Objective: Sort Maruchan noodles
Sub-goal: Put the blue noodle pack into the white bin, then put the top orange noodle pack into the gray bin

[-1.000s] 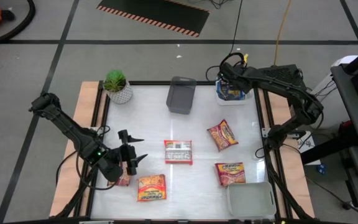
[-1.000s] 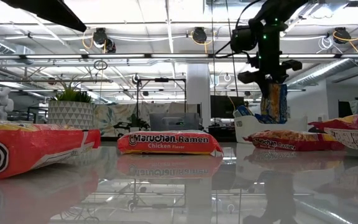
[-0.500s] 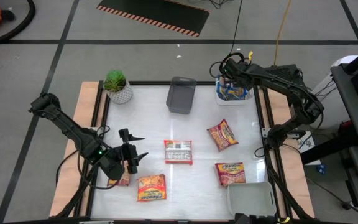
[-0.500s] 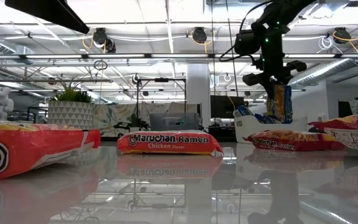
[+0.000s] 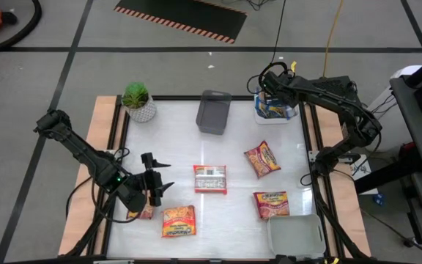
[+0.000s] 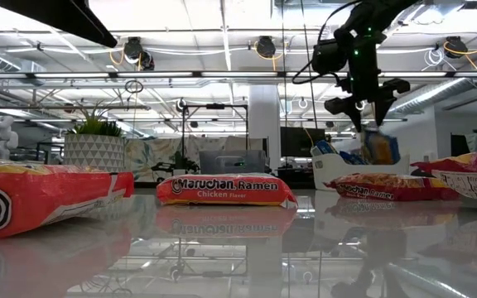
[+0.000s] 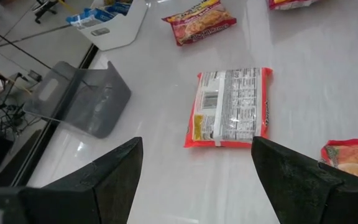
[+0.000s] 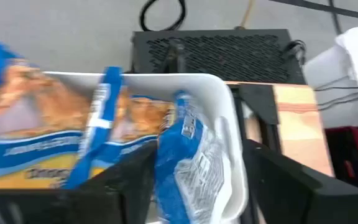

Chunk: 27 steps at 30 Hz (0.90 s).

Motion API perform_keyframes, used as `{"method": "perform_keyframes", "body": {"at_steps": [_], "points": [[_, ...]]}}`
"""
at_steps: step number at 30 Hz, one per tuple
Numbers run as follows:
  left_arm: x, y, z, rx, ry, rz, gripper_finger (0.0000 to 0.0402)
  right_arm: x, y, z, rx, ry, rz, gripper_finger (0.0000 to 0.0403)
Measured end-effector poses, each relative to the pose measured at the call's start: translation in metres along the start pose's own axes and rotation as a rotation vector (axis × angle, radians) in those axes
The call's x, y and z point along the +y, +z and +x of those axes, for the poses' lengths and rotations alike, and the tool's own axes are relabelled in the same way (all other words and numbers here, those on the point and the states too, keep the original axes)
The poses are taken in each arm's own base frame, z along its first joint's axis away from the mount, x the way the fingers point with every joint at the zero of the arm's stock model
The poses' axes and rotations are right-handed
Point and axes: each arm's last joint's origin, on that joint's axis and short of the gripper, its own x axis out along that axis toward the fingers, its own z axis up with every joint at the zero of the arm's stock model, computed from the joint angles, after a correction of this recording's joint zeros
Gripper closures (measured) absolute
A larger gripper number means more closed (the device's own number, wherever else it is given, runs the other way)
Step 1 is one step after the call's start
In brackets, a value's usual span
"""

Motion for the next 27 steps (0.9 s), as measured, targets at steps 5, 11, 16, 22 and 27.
{"method": "perform_keyframes", "body": {"at_steps": [5,11,16,22,27], "points": [[0.0,0.0,0.0,0.0,0.0,-0.001,0.0096,0.011,-0.001,-0.01,-0.063,0.073,-0.015,0.0119],[0.0,0.0,0.0,0.0,0.0,-0.016,0.0096,0.014,-0.004,-0.046,-0.198,0.239,0.008,0.0086],[0.0,0.0,0.0,0.0,0.0,-0.025,0.0096,0.014,-0.022,-0.098,-0.294,0.508,-0.001,0.0081],[-0.001,0.0,0.0,0.007,-0.028,-0.046,0.0096,0.051,-0.095,-0.156,-0.408,1.013,-0.079,0.0086],[-0.002,0.0,0.0,0.016,-0.048,-0.067,0.0096,0.077,-0.171,-0.181,-0.517,1.219,-0.158,0.0088]]}}
